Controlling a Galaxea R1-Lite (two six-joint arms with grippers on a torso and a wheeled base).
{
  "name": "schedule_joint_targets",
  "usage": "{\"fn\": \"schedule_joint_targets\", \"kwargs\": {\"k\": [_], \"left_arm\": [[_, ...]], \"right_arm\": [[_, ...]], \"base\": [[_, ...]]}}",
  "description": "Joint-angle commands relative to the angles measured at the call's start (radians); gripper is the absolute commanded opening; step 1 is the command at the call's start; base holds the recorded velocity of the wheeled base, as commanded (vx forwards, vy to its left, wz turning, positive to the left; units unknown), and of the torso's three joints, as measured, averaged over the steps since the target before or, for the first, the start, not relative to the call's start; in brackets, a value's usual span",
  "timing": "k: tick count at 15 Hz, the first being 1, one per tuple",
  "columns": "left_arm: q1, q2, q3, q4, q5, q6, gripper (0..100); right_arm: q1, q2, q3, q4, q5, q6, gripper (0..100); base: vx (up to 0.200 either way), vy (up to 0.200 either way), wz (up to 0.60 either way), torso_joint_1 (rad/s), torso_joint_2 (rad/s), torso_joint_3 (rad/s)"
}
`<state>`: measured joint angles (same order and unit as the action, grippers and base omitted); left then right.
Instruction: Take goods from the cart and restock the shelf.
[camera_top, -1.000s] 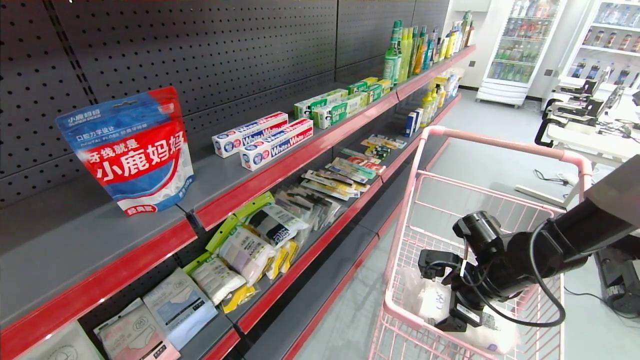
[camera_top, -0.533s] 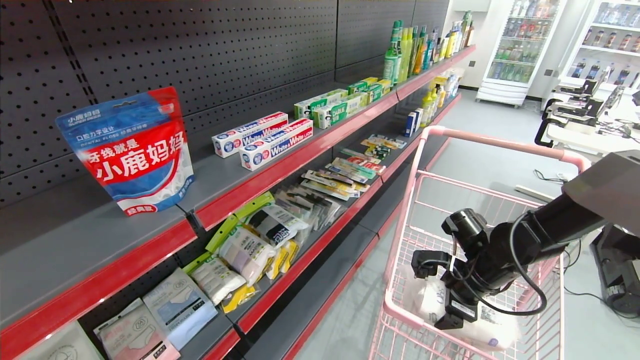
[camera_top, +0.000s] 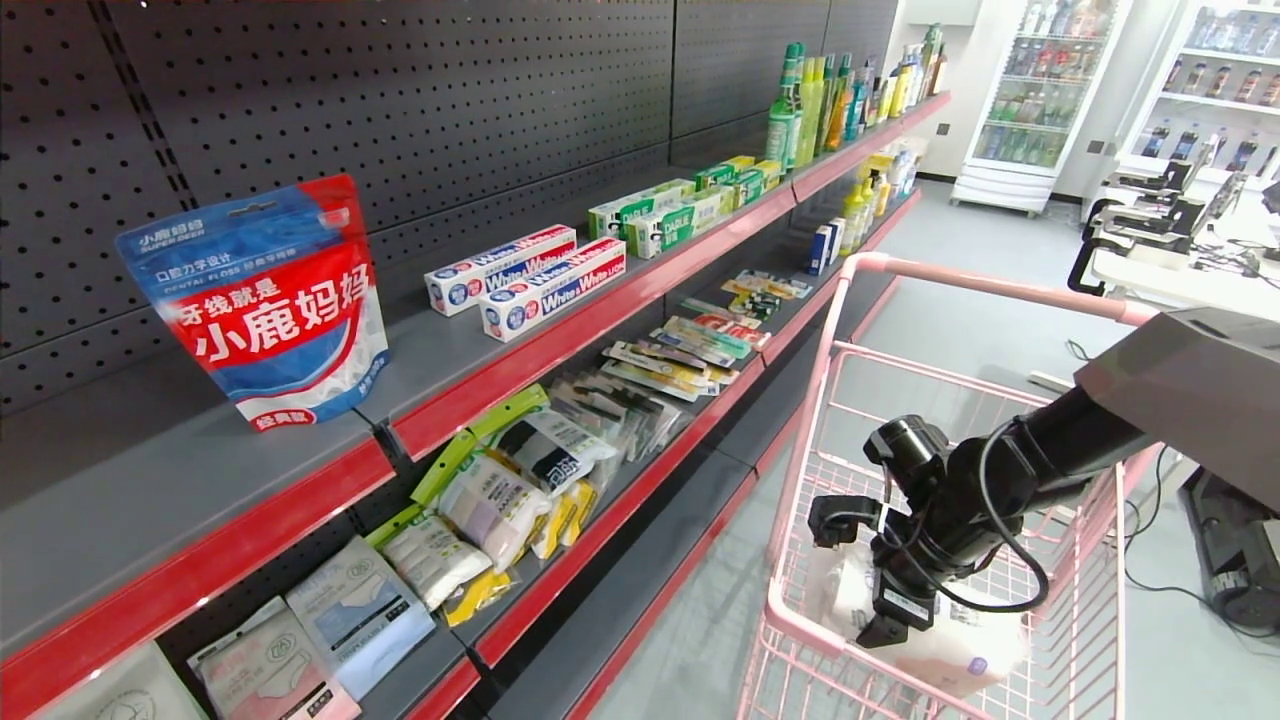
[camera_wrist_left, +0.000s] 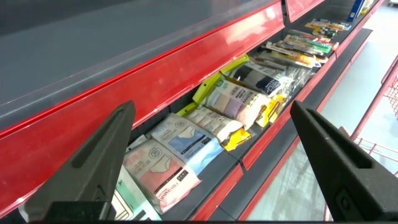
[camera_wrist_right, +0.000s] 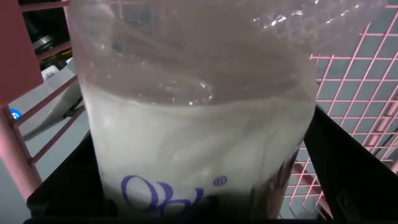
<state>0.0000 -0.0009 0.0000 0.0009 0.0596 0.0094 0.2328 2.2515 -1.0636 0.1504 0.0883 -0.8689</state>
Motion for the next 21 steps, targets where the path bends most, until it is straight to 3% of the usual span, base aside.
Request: {"fn": "schedule_joint_targets", "kwargs": {"k": [1, 5, 6, 11, 15, 16, 21], "left_arm": [[0.000, 0.001, 0.000, -0.001, 0.000, 0.000, 100], [0.000, 0.001, 0.000, -0.001, 0.000, 0.000, 100], [0.000, 0.001, 0.000, 0.001, 0.000, 0.000, 100], [0.000, 0.001, 0.000, 0.001, 0.000, 0.000, 100], [0.000, 0.001, 0.000, 0.001, 0.000, 0.000, 100], [0.000, 0.001, 0.000, 0.001, 0.000, 0.000, 100], [0.000, 0.001, 0.000, 0.001, 0.000, 0.000, 100]], "right_arm": [[0.000, 0.019, -0.007, 0.000, 0.001, -0.001, 100], [-0.007, 0.010, 0.004, -0.002, -0.007, -0.018, 100], [-0.007, 0.003, 0.008, -0.002, -0.013, -0.018, 0], [-0.006, -0.043, 0.051, -0.002, -0.056, -0.004, 0], [-0.039, -0.197, 0.120, -0.005, -0.116, 0.093, 0], [-0.078, -0.279, 0.136, -0.011, -0.159, 0.136, 0], [-0.222, -0.587, 0.182, -0.065, -0.157, 0.208, 0]], "base": [[0.000, 0.000, 0.00, 0.000, 0.00, 0.000], [0.000, 0.000, 0.00, 0.000, 0.00, 0.000], [0.000, 0.000, 0.00, 0.000, 0.00, 0.000], [0.000, 0.000, 0.00, 0.000, 0.00, 0.000], [0.000, 0.000, 0.00, 0.000, 0.00, 0.000], [0.000, 0.000, 0.00, 0.000, 0.00, 0.000], [0.000, 0.000, 0.00, 0.000, 0.00, 0.000]]}}
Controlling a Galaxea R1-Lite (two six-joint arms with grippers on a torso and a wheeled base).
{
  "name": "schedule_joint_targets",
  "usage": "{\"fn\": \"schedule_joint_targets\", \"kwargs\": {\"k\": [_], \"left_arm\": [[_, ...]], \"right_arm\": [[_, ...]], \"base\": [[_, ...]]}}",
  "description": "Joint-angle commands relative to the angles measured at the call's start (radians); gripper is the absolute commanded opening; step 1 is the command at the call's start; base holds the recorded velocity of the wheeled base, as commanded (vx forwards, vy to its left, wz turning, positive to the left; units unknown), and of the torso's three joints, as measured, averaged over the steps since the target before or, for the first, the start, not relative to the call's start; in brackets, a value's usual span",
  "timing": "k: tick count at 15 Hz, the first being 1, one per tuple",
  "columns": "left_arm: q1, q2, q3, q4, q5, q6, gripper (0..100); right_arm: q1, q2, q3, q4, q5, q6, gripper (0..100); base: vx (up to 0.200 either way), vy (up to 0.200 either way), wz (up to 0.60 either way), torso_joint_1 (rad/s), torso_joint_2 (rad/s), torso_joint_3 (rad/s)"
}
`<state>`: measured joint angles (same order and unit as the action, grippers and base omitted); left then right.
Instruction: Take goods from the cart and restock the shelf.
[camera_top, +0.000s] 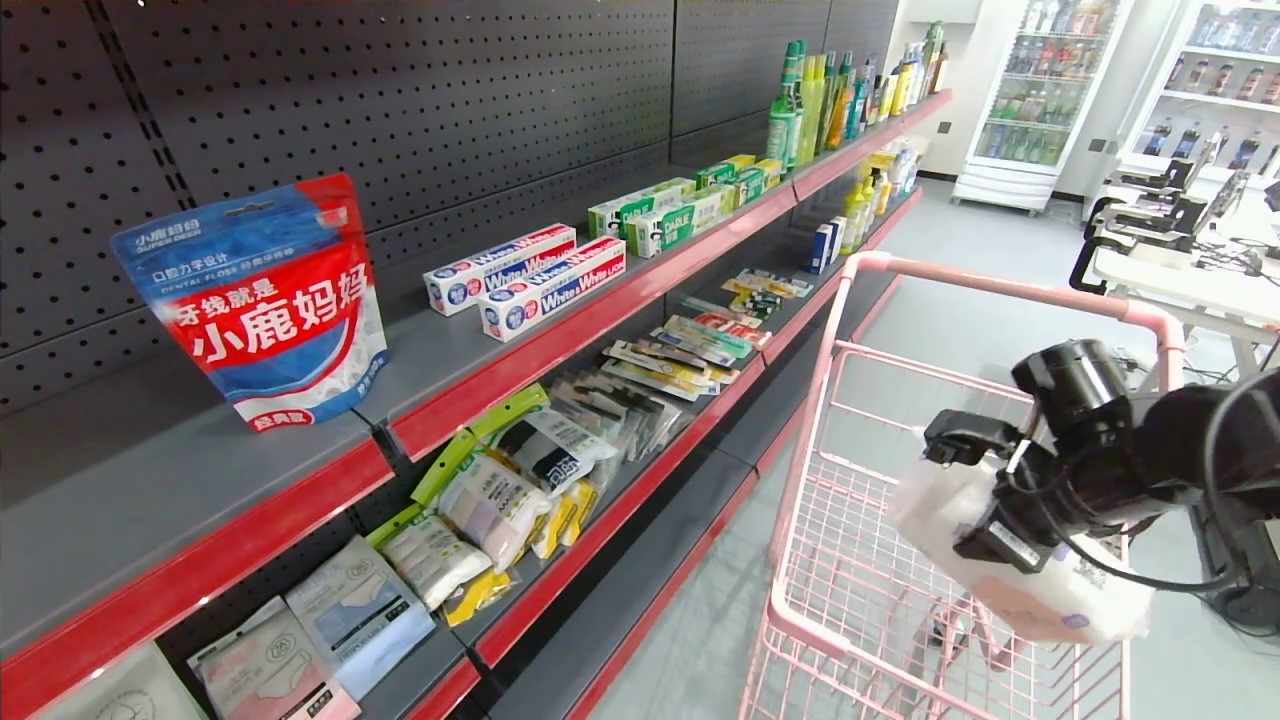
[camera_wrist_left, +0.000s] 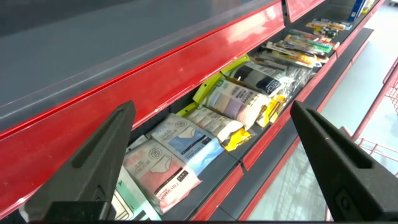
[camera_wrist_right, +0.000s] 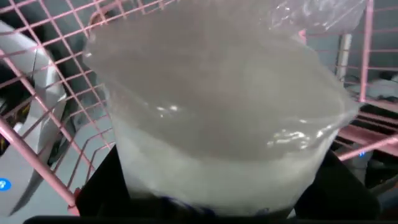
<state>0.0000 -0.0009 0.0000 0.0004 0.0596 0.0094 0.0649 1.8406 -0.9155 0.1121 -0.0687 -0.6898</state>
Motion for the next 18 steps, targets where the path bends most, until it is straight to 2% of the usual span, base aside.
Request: {"fn": "schedule_joint_targets", "kwargs": {"k": [1, 3, 7, 9, 11, 12, 14, 18], "left_arm": [[0.000, 0.001, 0.000, 0.000, 0.000, 0.000, 100], [0.000, 0.001, 0.000, 0.001, 0.000, 0.000, 100], [0.000, 0.001, 0.000, 0.001, 0.000, 0.000, 100], [0.000, 0.001, 0.000, 0.001, 0.000, 0.000, 100], [0.000, 0.001, 0.000, 0.000, 0.000, 0.000, 100], [0.000, 0.001, 0.000, 0.001, 0.000, 0.000, 100], [0.002, 0.001, 0.000, 0.001, 0.000, 0.000, 100], [0.000, 0.001, 0.000, 0.001, 0.000, 0.000, 100]], "right_arm": [[-0.054, -0.212, 0.052, -0.038, 0.000, 0.055, 0], [-0.050, -0.350, 0.133, -0.098, -0.008, 0.159, 0], [-0.011, -0.606, 0.268, -0.275, -0.037, 0.187, 0], [-0.008, -0.825, 0.336, -0.275, -0.037, 0.187, 0], [-0.053, -0.975, 0.412, -0.276, -0.034, 0.207, 0], [-0.112, -1.109, 0.480, -0.275, -0.028, 0.268, 0], [-0.134, -1.196, 0.492, -0.273, -0.028, 0.309, 0], [-0.137, -1.222, 0.489, -0.278, -0.036, 0.299, 0]], "base": [[0.000, 0.000, 0.00, 0.000, 0.00, 0.000], [0.000, 0.000, 0.00, 0.000, 0.00, 0.000], [0.000, 0.000, 0.00, 0.000, 0.00, 0.000], [0.000, 0.000, 0.00, 0.000, 0.00, 0.000], [0.000, 0.000, 0.00, 0.000, 0.00, 0.000], [0.000, 0.000, 0.00, 0.000, 0.00, 0.000], [0.000, 0.000, 0.00, 0.000, 0.00, 0.000], [0.000, 0.000, 0.00, 0.000, 0.00, 0.000]]}}
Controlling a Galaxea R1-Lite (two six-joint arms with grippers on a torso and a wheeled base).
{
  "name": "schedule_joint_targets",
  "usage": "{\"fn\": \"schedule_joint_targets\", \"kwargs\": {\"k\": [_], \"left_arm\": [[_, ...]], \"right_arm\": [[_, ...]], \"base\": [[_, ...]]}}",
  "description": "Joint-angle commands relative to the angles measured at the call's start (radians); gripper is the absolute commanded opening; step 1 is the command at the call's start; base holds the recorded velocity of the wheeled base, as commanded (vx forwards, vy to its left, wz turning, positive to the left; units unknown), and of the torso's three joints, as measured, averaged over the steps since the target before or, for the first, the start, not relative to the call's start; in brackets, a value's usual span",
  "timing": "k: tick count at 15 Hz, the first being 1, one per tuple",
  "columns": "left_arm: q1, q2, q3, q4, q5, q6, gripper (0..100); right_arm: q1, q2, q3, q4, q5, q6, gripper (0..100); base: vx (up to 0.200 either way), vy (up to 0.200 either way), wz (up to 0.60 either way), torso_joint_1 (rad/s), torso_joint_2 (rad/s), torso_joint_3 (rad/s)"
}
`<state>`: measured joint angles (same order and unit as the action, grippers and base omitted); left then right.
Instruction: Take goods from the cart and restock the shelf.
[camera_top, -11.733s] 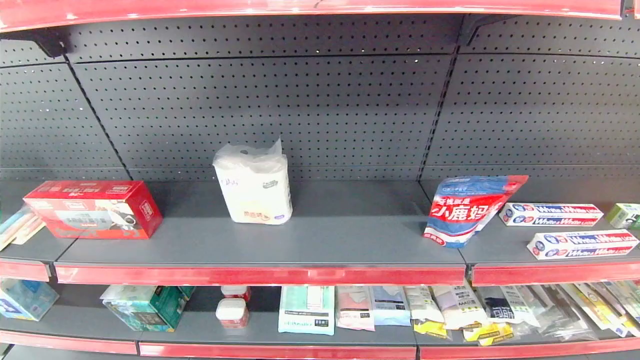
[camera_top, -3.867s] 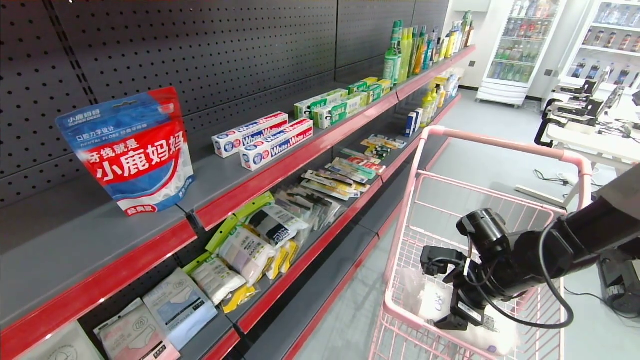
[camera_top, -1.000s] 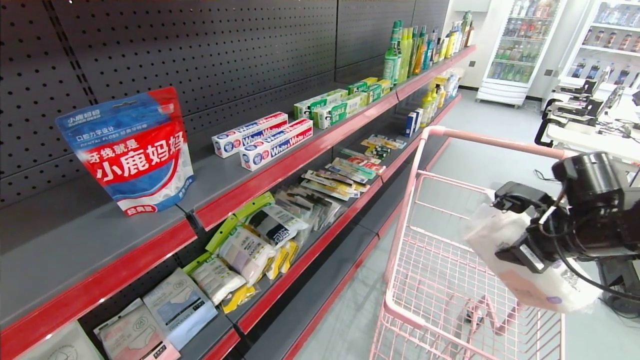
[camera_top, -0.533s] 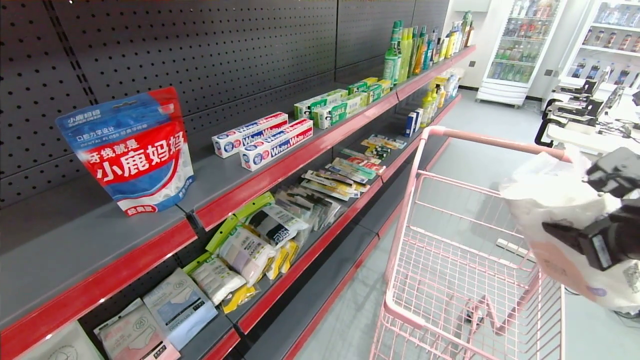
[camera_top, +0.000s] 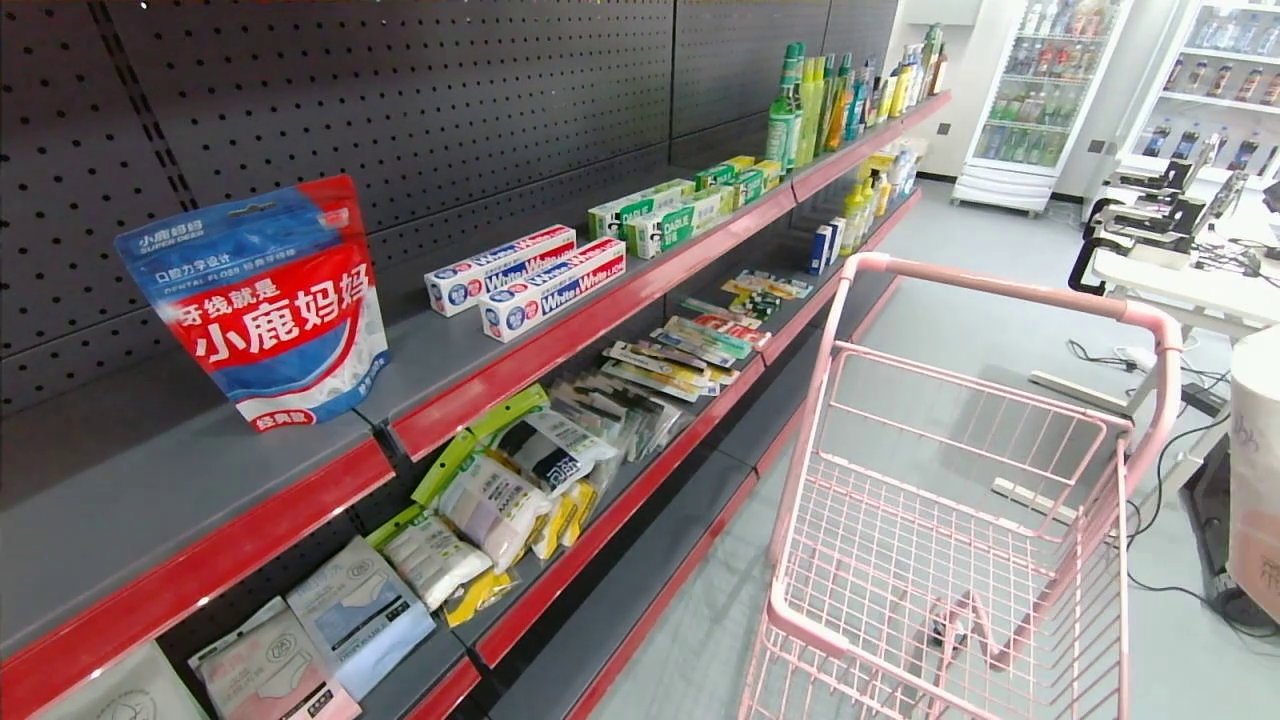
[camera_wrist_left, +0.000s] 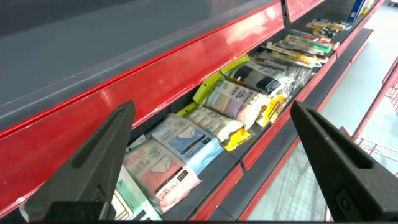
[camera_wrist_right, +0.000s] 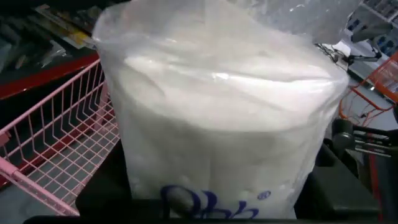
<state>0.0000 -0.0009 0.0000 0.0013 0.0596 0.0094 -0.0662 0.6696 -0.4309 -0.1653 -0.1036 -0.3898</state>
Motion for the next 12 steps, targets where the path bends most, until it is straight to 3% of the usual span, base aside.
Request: {"fn": "schedule_joint_targets", "kwargs": {"k": [1, 4, 12], "left_arm": [[0.000, 0.001, 0.000, -0.001, 0.000, 0.000, 100], [0.000, 0.001, 0.000, 0.000, 0.000, 0.000, 100], [0.000, 0.001, 0.000, -0.001, 0.000, 0.000, 100]], "right_arm": [[-0.015, -0.051, 0.006, 0.003, -0.007, -0.001, 0], [-0.030, -0.050, 0.015, 0.007, -0.008, -0.008, 0], [-0.032, -0.030, 0.034, 0.007, -0.008, -0.026, 0]], "base": [[0.000, 0.000, 0.00, 0.000, 0.00, 0.000], [0.000, 0.000, 0.00, 0.098, -0.21, -0.112], [0.000, 0.000, 0.00, 0.224, -0.49, -0.270]]}}
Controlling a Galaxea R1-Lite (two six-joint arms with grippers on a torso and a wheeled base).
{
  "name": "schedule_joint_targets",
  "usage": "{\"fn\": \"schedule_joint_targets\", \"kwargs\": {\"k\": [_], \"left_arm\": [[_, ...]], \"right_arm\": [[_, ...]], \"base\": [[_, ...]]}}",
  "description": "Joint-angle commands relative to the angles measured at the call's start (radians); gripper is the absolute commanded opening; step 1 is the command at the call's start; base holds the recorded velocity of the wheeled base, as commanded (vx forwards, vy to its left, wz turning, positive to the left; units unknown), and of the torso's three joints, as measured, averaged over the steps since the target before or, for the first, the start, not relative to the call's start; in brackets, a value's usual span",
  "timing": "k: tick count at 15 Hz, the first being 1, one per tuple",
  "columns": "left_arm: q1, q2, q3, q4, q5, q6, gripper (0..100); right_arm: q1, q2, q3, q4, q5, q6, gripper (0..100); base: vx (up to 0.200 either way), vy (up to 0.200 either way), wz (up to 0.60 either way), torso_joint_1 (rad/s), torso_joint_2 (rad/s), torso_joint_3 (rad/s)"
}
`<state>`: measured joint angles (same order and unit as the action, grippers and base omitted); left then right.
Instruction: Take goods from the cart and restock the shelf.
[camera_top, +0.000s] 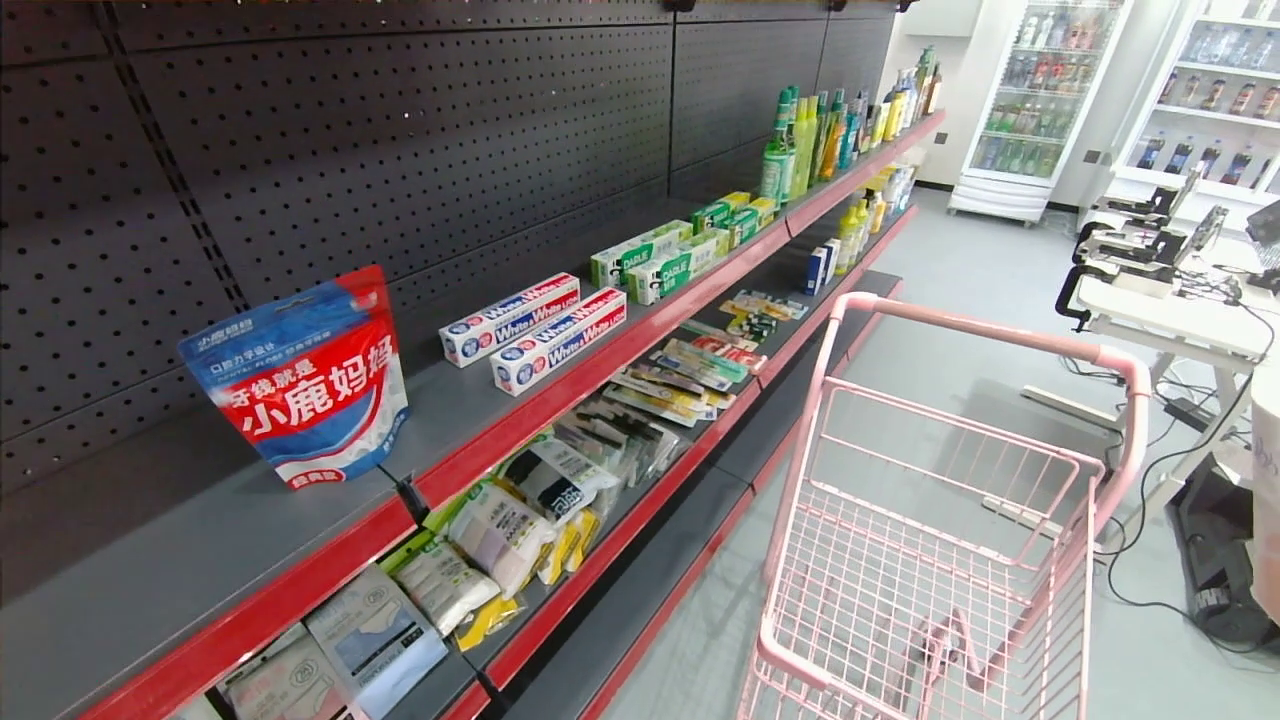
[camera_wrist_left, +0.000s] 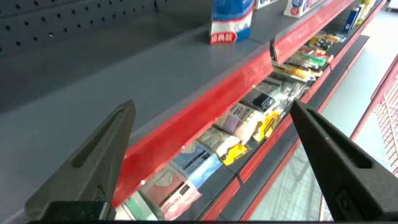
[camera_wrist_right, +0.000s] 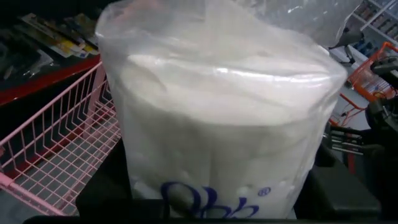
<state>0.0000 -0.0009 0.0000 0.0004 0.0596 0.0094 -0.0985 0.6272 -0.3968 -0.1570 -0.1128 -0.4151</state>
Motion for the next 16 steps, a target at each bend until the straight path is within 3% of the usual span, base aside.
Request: {"fn": "schedule_joint_targets", "kwargs": {"k": [1, 16], "left_arm": [[0.000, 0.001, 0.000, 0.000, 0.000, 0.000, 100], [0.000, 0.001, 0.000, 0.001, 0.000, 0.000, 100]], "right_arm": [[0.000, 0.020, 0.000, -0.001, 0.001, -0.001, 0], [0.002, 0.065, -0.017, -0.012, 0.004, -0.008, 0]], "base": [[0.000, 0.000, 0.00, 0.173, -0.37, -0.198], [0.000, 0.000, 0.00, 0.165, -0.34, -0.182]]}}
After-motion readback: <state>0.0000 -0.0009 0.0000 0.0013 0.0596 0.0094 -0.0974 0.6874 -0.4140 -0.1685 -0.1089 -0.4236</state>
